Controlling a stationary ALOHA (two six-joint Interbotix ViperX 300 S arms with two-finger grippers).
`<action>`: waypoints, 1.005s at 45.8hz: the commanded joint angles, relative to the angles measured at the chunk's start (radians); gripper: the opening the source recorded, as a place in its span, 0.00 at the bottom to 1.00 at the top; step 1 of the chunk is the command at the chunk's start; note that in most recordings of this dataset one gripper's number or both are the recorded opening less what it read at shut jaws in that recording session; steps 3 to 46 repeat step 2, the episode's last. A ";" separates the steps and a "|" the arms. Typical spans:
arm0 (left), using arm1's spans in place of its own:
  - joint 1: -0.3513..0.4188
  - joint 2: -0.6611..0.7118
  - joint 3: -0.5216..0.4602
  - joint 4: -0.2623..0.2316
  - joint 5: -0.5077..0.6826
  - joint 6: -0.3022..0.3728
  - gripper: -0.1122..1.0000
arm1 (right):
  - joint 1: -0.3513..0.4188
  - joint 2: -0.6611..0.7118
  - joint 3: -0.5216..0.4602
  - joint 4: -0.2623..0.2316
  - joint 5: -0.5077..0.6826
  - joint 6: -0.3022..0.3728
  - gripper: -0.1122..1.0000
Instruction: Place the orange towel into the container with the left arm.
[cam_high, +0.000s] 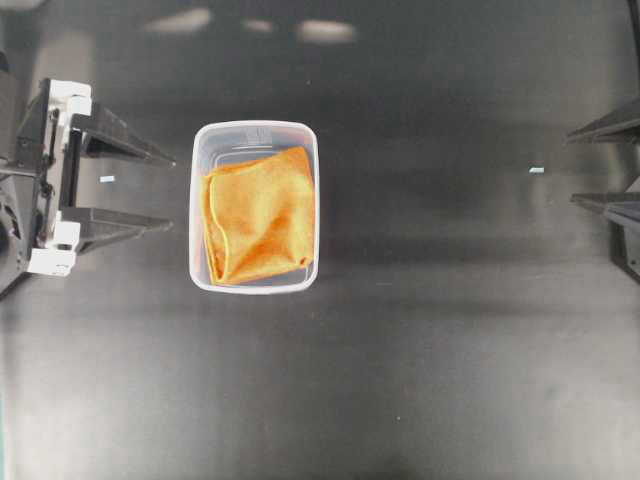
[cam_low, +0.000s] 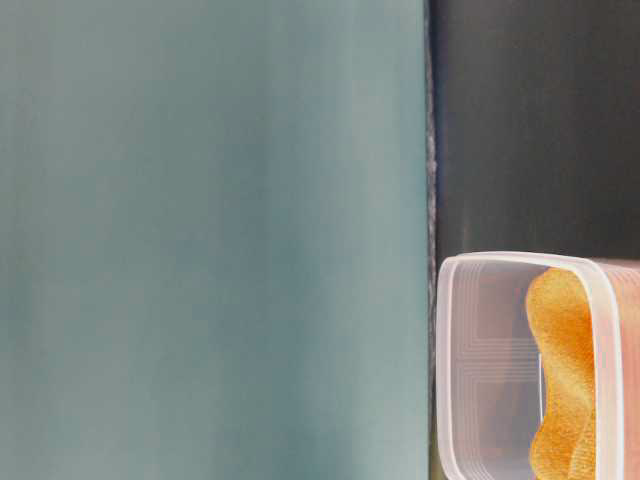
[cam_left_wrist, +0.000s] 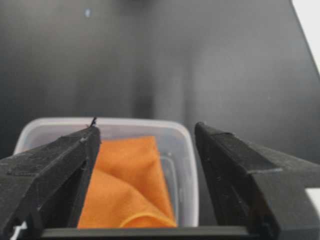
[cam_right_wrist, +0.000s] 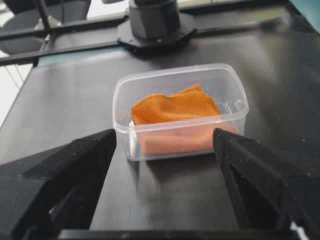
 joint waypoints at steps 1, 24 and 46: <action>0.000 -0.005 -0.005 0.005 -0.011 0.000 0.76 | -0.005 0.006 -0.005 0.005 -0.011 -0.002 0.78; 0.000 -0.006 -0.003 0.003 -0.011 0.000 0.76 | -0.005 0.006 -0.003 0.005 -0.011 -0.002 0.78; 0.000 -0.006 -0.003 0.003 -0.011 0.000 0.76 | -0.005 0.006 -0.003 0.005 -0.011 -0.002 0.78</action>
